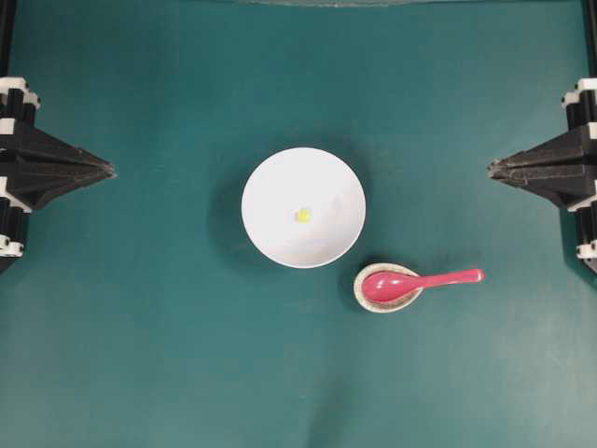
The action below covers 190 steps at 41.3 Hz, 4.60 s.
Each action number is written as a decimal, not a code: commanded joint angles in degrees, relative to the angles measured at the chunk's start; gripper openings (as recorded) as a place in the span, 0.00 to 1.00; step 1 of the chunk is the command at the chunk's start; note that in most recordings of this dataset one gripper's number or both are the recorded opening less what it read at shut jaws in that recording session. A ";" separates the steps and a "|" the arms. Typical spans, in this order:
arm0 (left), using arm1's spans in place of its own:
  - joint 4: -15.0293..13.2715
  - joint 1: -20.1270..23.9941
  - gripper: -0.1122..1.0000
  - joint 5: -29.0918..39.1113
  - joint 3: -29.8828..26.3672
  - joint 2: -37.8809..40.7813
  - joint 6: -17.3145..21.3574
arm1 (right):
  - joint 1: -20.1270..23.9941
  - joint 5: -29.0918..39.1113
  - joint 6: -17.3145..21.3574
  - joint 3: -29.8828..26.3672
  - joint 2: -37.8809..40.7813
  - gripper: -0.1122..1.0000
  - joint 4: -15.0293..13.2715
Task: Scoop the yellow hexagonal prism block from the bowl with a spoon using the right arm.
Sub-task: 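Move the right gripper toward the pink spoon handle in the spoon rest, then close the right gripper on the pink spoon handle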
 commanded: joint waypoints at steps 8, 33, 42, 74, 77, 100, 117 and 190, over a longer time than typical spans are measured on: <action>0.26 0.44 0.17 2.11 -2.29 0.44 -0.62 | -0.09 -0.35 -0.44 -1.76 0.09 0.14 -0.26; 0.26 0.44 0.17 2.29 -2.20 0.44 -0.62 | -0.09 -0.35 -0.18 -2.02 0.09 0.66 -0.26; 0.26 0.53 0.17 2.29 -2.20 0.44 -0.62 | -0.09 -0.53 0.26 -1.67 1.05 0.66 0.00; 0.53 0.53 0.17 2.55 -2.11 0.62 0.09 | 4.04 -20.39 0.79 8.88 20.13 0.66 5.19; 0.53 0.44 0.17 2.55 -2.11 0.53 0.35 | 5.80 -23.64 0.79 9.93 22.24 0.66 6.06; 0.88 0.44 0.17 2.20 -2.11 0.70 0.62 | 16.70 -39.90 3.43 13.97 40.25 0.66 12.57; 0.97 0.53 0.17 2.11 -2.11 0.79 0.70 | 19.25 -50.10 6.06 11.69 55.99 0.66 12.66; 0.97 0.53 0.17 2.46 -2.02 0.97 0.70 | 21.01 -49.57 6.42 10.28 63.28 0.52 14.50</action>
